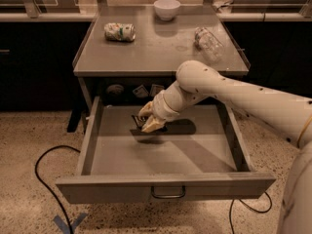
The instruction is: Place rxbar chocolate into top drawer
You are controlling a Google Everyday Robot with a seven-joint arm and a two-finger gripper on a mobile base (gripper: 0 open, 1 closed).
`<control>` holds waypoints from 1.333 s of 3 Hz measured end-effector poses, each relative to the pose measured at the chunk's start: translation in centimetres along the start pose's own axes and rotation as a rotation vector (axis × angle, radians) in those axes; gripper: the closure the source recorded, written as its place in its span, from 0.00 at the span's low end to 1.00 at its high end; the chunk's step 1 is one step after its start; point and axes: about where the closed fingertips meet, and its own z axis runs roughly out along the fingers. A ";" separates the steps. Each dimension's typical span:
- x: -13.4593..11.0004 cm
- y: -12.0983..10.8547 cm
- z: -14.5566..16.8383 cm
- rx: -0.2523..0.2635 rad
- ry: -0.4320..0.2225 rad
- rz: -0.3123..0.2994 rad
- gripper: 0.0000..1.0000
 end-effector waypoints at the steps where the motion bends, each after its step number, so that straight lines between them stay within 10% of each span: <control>1: 0.0 0.0 0.1 -0.001 0.000 0.001 1.00; 3: 3.0 1.8 4.6 -0.066 0.031 0.039 1.00; 4: 3.0 1.8 4.8 -0.068 0.032 0.040 0.84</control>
Offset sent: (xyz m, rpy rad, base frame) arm -0.0019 -0.0023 -0.0676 -0.0358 0.0721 -0.0171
